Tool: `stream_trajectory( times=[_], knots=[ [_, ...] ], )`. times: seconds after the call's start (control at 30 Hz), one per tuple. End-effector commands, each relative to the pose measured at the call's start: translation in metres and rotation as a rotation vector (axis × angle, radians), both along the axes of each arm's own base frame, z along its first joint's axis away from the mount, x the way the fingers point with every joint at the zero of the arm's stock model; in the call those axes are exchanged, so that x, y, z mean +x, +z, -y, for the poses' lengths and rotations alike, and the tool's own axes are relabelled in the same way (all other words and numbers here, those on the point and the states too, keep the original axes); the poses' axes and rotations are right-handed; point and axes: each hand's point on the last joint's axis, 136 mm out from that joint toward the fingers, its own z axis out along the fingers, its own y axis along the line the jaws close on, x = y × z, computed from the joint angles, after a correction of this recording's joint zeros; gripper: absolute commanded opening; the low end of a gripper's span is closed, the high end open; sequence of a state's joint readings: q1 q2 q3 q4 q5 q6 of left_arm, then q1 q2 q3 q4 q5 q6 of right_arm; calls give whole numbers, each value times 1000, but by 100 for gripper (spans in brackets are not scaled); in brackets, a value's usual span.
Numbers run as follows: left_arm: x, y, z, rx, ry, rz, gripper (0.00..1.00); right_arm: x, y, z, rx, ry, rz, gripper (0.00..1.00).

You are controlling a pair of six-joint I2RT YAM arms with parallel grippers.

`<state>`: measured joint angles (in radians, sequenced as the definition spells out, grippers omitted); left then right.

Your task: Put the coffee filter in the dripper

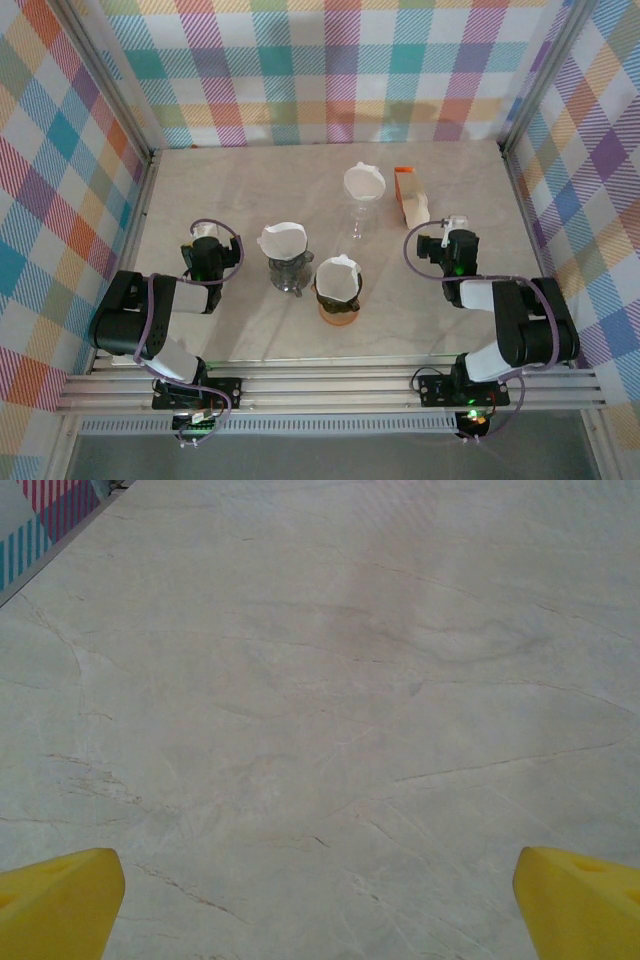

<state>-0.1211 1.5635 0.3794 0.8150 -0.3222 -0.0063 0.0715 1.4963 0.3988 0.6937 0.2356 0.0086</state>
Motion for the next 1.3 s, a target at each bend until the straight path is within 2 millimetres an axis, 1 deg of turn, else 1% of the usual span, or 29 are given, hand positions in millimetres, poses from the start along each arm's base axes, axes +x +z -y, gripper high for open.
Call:
stream_trajectory(
  times=[0.0,0.03,0.07,0.13,1.27],
  knots=[
    [10,13,1,-11,-6,42,100,16,24,-10,52,75,163,99],
    [10,12,1,-12,-6,40,100,14,19,-12,61,84,112,99],
    [10,13,0,-13,-6,42,100,16,21,-12,76,93,124,99],
    [10,13,0,-13,-5,41,100,16,19,-10,86,92,104,99],
    [10,13,0,-15,-7,42,100,16,21,-9,87,90,115,99]
  ],
)
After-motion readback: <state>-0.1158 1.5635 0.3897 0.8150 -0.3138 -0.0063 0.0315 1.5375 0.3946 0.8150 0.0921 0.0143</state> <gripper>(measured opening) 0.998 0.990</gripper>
